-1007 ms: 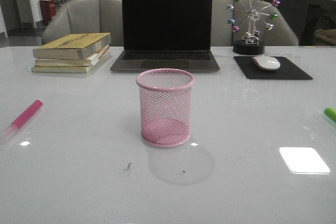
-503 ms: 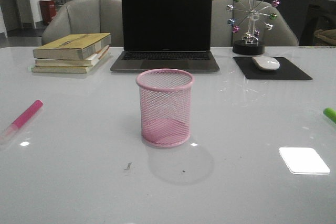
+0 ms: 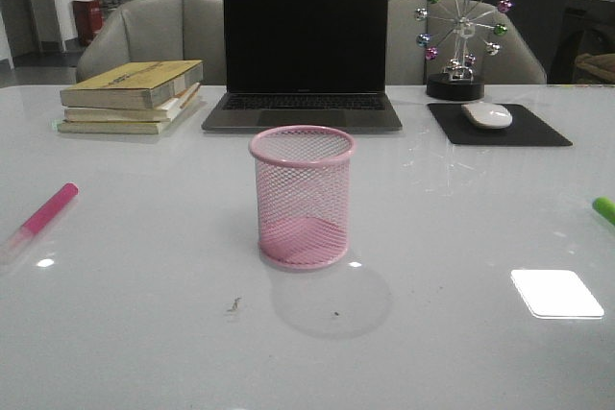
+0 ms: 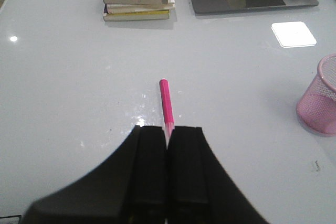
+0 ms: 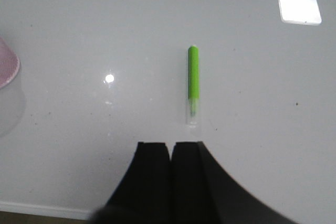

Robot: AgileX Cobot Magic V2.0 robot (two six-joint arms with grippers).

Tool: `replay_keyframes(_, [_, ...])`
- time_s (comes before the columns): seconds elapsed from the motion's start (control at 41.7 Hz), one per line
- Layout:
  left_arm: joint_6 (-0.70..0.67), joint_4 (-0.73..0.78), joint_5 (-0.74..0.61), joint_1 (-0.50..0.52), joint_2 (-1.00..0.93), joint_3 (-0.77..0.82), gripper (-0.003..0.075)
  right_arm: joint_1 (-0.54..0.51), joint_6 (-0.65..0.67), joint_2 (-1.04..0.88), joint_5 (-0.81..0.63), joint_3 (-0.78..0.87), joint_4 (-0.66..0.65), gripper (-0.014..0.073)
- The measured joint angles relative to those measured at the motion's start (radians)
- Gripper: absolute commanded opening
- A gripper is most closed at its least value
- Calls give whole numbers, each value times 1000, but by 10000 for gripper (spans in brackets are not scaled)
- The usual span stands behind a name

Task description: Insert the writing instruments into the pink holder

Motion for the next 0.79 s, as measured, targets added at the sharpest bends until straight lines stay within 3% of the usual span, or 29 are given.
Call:
replay_keyframes(0.072, [0, 0, 0, 0, 23, 0, 218, 0, 0, 41, 0, 4, 0, 196])
replay_keyframes(0.168, [0, 0, -11, 0, 45, 0, 400, 0, 0, 102, -4, 4, 0, 395])
replay_keyframes(0.264, [0, 0, -27, 0, 54, 0, 529, 0, 0, 162, -4, 4, -2, 489])
replay_keyframes(0.455, [0, -2, -53, -33, 56, 0, 540, 0, 29, 325, -10, -61, 0, 488])
replay_keyframes(0.791, [0, -5, -59, -299, 56, 0, 540, -33, 35, 729, -26, -306, -7, 488])
